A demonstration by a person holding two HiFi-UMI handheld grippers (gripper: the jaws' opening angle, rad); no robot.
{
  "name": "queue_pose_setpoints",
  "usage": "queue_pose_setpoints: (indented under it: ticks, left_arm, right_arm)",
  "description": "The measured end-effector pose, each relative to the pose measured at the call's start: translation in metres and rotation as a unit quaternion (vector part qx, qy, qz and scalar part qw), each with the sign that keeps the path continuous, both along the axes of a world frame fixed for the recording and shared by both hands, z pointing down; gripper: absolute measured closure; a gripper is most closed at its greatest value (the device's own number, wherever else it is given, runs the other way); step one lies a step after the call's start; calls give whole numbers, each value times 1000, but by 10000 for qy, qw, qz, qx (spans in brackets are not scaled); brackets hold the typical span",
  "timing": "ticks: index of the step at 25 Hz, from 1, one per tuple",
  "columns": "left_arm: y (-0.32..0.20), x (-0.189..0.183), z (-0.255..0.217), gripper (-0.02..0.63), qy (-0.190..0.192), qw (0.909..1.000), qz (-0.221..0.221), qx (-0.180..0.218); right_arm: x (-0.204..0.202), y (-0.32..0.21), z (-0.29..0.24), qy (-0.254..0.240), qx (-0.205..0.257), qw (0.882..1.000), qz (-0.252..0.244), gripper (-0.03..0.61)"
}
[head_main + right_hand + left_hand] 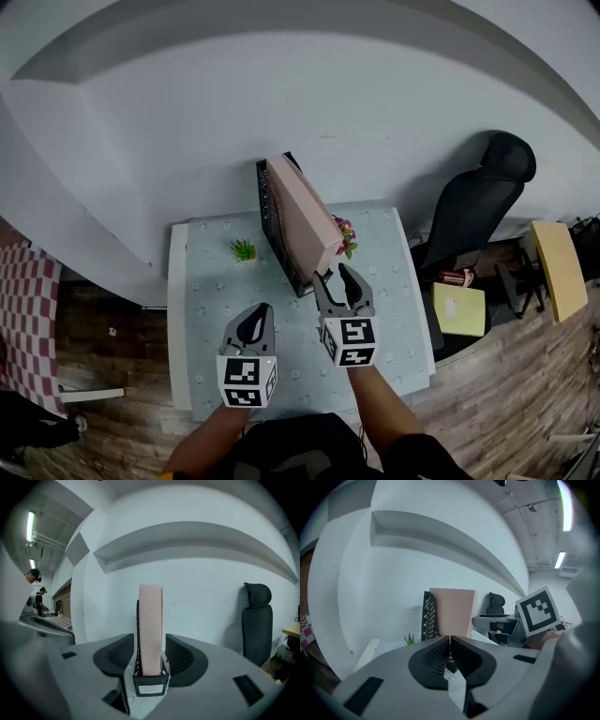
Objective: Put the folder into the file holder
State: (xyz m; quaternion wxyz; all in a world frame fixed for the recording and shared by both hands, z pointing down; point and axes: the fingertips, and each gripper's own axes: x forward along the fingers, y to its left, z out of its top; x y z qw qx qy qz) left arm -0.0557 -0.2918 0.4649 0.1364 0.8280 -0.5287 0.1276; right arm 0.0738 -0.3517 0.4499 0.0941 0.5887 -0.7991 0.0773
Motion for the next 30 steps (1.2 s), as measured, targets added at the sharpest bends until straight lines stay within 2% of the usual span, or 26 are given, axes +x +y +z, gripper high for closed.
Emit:
queue_pose_setpoints:
  ticks: [10, 13, 23, 30]
  left_arm:
    - [59, -1, -17, 598, 173, 9990, 279, 292]
    - [80, -7, -18, 598, 136, 9987, 374, 312]
    - [136, -26, -25, 598, 231, 9974, 563, 378]
    - [167, -48, -21, 598, -1, 9966, 683, 468]
  right_arm:
    - [-13, 101, -21, -8, 42, 9998, 182, 519]
    - [-21, 130, -21, 58, 3, 9998, 180, 545]
    - [-56, 199, -27, -3, 114, 9999, 85, 561]
    - [-83, 235, -23, -200, 200, 9996, 49, 563]
